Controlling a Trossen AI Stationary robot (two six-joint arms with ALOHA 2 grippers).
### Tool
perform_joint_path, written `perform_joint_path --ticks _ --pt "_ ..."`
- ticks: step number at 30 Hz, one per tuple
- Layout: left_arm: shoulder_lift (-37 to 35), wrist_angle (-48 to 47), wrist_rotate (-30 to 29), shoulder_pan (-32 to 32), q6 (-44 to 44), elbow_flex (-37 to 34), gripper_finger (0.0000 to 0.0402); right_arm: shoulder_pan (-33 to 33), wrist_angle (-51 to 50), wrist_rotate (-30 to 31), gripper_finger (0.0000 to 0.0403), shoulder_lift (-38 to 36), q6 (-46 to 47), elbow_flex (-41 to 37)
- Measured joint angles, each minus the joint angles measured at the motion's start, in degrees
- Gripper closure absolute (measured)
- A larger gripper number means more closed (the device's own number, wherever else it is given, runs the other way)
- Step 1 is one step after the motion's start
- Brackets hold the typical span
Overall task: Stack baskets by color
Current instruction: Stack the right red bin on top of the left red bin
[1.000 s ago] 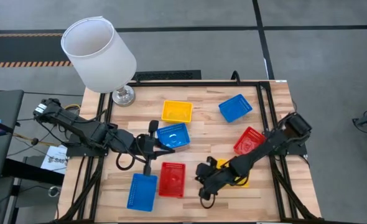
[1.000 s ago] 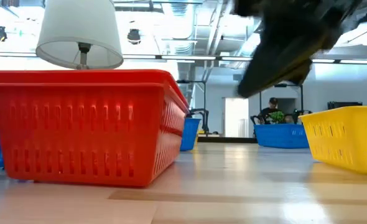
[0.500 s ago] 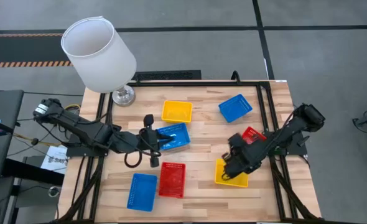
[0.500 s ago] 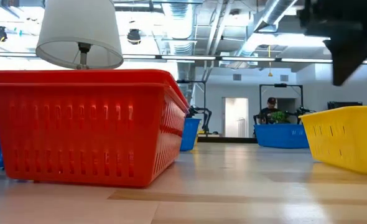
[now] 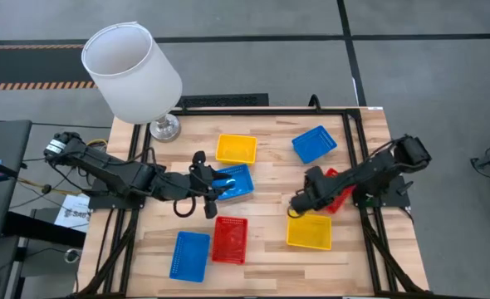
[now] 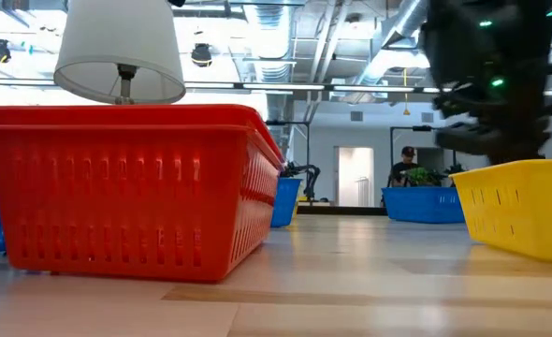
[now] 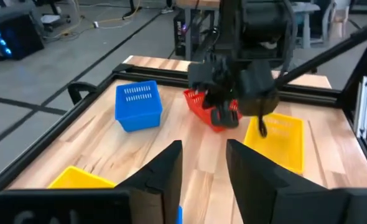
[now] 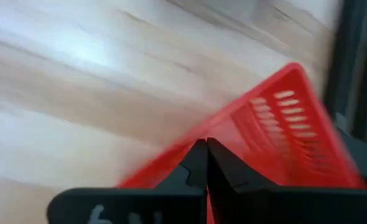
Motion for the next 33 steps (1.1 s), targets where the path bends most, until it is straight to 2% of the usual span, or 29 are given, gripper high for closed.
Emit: perform_joint_path --ticks 8,10,15,21,24,28,33 --pt "0.0 -0.2 -2.5 0.0 -3.9 0.0 0.0280 -7.8 33.4 0.6 0.0382 0.0 -30.2 0.9" --pt "0.0 -0.5 -3.4 0.0 -4.6 0.0 0.0280 -7.8 35.5 -0.1 0.0385 0.0 -33.6 3.2" --pt "0.7 -0.3 -6.7 0.7 -5.8 0.0 0.0280 -5.1 33.0 1.5 0.0388 -2.4 -37.0 9.5" --pt "5.9 3.1 -3.4 5.6 -8.3 -0.1 0.0280 2.5 23.5 3.1 0.0384 -7.0 -31.4 12.3" --pt "10.9 8.1 -0.1 8.5 -8.3 0.0 0.0280 8.0 18.9 4.1 0.0383 -9.5 -24.7 12.3" --pt "18.4 13.9 -0.1 11.4 -9.0 0.0 0.0280 16.0 13.9 5.4 0.0385 -11.0 -14.3 12.3" --pt "25.8 18.0 -1.2 13.8 -18.6 0.1 0.0280 23.8 9.6 7.5 0.0385 -10.5 -2.6 12.4"
